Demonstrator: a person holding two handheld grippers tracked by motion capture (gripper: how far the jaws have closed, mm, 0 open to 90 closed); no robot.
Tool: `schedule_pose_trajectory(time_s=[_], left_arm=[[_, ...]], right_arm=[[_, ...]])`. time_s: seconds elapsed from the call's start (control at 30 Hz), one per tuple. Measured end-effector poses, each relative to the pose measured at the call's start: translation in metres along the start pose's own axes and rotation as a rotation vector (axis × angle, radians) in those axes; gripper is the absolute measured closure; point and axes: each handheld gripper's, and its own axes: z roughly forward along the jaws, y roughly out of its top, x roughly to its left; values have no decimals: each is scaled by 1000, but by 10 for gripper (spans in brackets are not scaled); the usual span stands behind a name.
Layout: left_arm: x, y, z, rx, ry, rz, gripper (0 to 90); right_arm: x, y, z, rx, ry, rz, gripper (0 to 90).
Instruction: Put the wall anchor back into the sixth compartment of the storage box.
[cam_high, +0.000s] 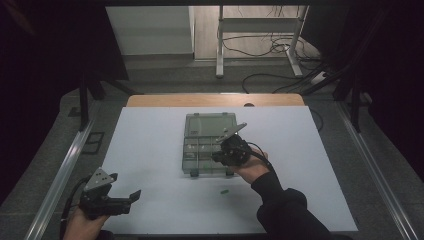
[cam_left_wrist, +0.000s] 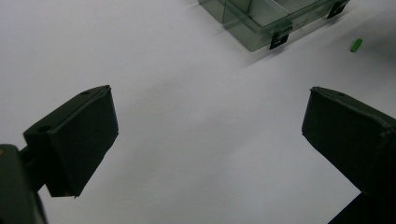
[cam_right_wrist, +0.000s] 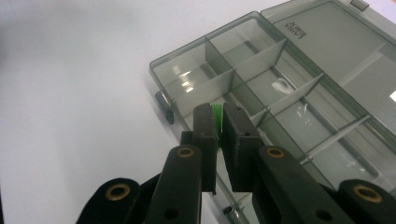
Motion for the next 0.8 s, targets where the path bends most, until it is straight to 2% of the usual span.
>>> schedule_pose_trajectory(time_s=[0.43, 0.8], left_arm=[[0, 0, 0, -1, -1, 0, 41], [0, 0, 0, -1, -2, -2, 41]], right_arm=[[-2, 11, 26, 33, -20, -25, 832], [-3, 12, 45, 73, -33, -32, 831]])
